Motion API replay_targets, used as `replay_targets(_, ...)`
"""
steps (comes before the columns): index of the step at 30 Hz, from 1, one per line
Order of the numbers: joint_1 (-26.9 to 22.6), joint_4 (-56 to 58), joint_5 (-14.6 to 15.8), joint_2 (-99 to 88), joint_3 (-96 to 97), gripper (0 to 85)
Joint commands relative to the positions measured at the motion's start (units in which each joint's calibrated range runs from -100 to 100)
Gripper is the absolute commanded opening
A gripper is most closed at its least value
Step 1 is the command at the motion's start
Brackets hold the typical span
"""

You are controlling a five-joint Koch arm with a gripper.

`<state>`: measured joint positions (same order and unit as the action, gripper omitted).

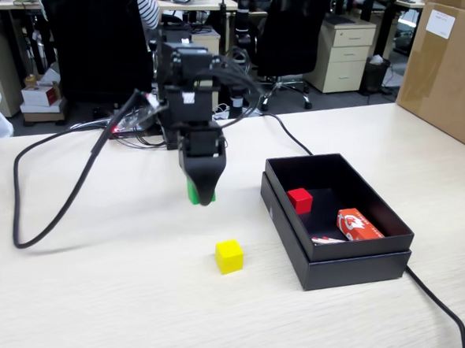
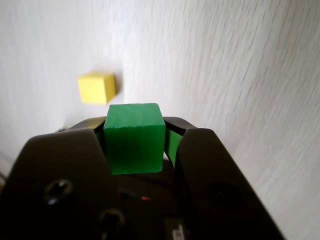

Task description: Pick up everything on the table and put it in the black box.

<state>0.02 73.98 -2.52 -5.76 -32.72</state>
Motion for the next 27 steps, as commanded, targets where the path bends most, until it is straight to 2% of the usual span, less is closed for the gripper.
replay_targets(1,-3.9,0.1,1.5,-13.9,-1.3,0.9)
replay_targets(7,-11.0,0.1,3.7,-16.0,-2.9,0.9)
replay_targets(12,-14.6,0.0,4.5,-2.9,-12.5,0.9)
replay_targets(19,-14.4,-0.2,6.0,26.8,-27.6,0.9)
replay_targets(27,-13.7,-0.6,7.4,37.0,-31.3,0.9)
